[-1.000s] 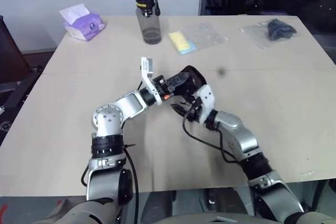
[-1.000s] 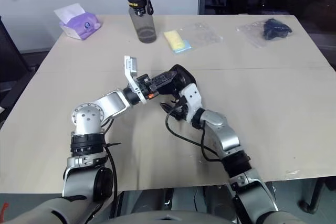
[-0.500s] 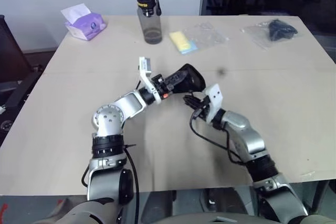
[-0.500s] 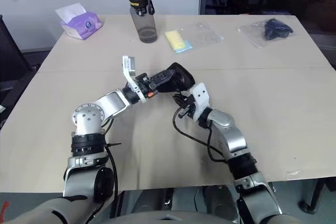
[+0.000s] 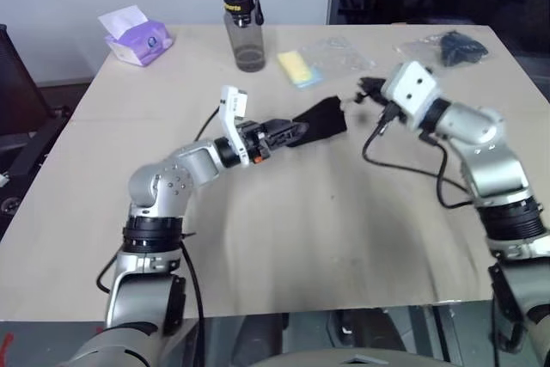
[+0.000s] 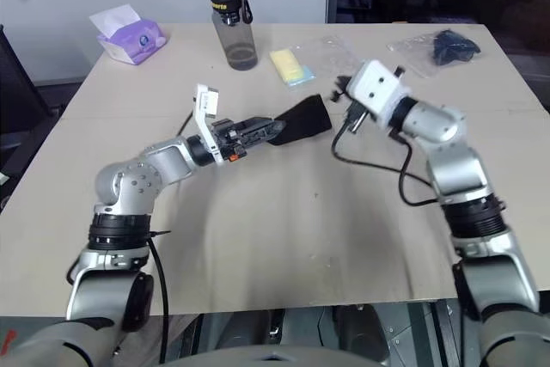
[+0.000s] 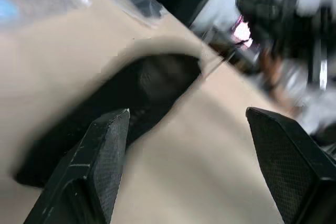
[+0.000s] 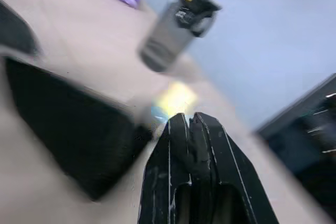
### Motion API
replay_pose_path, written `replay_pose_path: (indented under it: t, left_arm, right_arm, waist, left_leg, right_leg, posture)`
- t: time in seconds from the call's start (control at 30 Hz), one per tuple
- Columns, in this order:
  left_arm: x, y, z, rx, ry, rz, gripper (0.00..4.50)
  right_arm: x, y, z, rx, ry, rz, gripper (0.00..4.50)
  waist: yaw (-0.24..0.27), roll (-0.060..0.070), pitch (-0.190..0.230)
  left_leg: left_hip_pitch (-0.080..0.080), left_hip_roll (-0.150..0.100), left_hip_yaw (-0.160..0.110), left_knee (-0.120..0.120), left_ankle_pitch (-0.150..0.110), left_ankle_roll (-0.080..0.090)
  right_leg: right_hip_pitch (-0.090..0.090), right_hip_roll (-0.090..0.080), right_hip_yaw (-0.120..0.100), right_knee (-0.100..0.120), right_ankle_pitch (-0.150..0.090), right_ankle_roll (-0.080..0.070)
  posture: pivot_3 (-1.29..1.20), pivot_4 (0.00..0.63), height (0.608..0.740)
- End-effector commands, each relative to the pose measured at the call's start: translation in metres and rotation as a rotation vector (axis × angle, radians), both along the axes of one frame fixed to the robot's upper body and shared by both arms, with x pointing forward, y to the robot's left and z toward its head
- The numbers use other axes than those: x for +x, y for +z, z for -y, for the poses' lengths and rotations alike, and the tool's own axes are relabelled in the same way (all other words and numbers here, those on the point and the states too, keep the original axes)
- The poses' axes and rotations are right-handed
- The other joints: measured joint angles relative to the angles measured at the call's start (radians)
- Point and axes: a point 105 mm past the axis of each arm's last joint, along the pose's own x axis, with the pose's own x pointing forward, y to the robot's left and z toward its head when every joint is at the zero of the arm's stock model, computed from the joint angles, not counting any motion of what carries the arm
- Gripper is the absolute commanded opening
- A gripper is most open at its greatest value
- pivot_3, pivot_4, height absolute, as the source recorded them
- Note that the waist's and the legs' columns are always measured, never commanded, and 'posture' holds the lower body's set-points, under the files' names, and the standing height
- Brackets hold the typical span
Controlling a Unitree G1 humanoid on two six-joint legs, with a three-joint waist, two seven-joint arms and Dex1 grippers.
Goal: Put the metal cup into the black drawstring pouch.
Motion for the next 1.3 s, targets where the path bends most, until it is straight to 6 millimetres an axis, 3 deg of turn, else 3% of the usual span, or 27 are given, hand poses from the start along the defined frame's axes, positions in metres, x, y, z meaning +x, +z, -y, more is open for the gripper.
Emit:
replay_pose_path:
  t: [0.03, 0.13, 0.23, 0.33, 0.53, 1.1, 1.3]
  left_arm:
    - [0.004, 0.044, 0.012, 0.098, -0.040, 0.332, 3.65]
    - [0.006, 0.066, 0.020, 0.059, -0.058, 0.411, 3.65]
    - [-0.002, 0.096, 0.043, -0.032, -0.148, 0.473, 3.65]
    - [-0.005, 0.108, 0.056, -0.081, -0.194, 0.496, 3.65]
    - [-0.009, 0.116, 0.074, -0.106, -0.263, 0.535, 3.65]
    - [-0.003, 0.116, 0.075, -0.074, -0.264, 0.569, 3.65]
    - [0.000, 0.110, 0.075, -0.048, -0.251, 0.568, 1.09]
  right_arm:
    - [-0.004, 0.042, -0.004, -0.135, 0.013, 0.224, 0.00]
    - [-0.003, 0.054, -0.004, -0.172, 0.013, 0.290, 0.00]
    - [-0.007, 0.072, -0.014, -0.148, 0.046, 0.375, 0.00]
    - [-0.012, 0.083, -0.026, -0.118, 0.080, 0.439, 0.00]
    - [-0.015, 0.089, -0.040, -0.093, 0.112, 0.475, 0.00]
    - [-0.025, 0.090, -0.057, -0.031, 0.165, 0.470, 0.00]
    - [-0.027, 0.093, -0.059, -0.014, 0.170, 0.475, 0.00]
  waist:
    - [0.001, 0.000, 0.002]
    - [0.001, 0.000, 0.002]
    - [0.002, 0.000, 0.002]
    - [-0.001, 0.000, 0.002]
    - [0.000, 0.000, 0.002]
    - [-0.001, 0.000, 0.002]
    - [-0.001, 0.000, 0.002]
  left_leg:
    - [-0.001, 0.000, 0.001, 0.000, 0.000, 0.000]
    - [-0.002, 0.000, 0.001, 0.001, 0.000, 0.000]
    - [-0.003, 0.000, 0.001, 0.001, 0.000, 0.000]
    - [-0.014, 0.000, 0.000, 0.005, 0.000, 0.000]
    - [-0.015, 0.000, 0.001, 0.004, 0.000, 0.000]
    - [-0.015, 0.000, 0.001, 0.004, 0.000, 0.000]
    - [-0.015, 0.000, 0.000, 0.005, 0.000, 0.000]
  right_leg:
    - [-0.001, 0.000, 0.001, 0.000, 0.000, 0.000]
    - [-0.001, 0.000, 0.001, -0.001, 0.002, 0.003]
    - [-0.002, -0.001, 0.000, -0.001, 0.002, 0.004]
    - [-0.012, -0.001, 0.000, 0.001, 0.003, 0.004]
    - [-0.014, 0.000, 0.000, 0.002, 0.003, 0.004]
    - [-0.014, 0.000, 0.000, 0.003, 0.003, 0.004]
    - [-0.014, 0.000, 0.000, 0.004, 0.003, 0.004]
  posture:
    - [0.00, 0.150, 0.740]
    - [0.00, 0.150, 0.740]
    - [0.00, 0.150, 0.740]
    - [0.00, 0.150, 0.740]
    - [0.00, 0.150, 0.740]
    - [0.00, 0.150, 0.740]
    - [0.00, 0.150, 0.740]
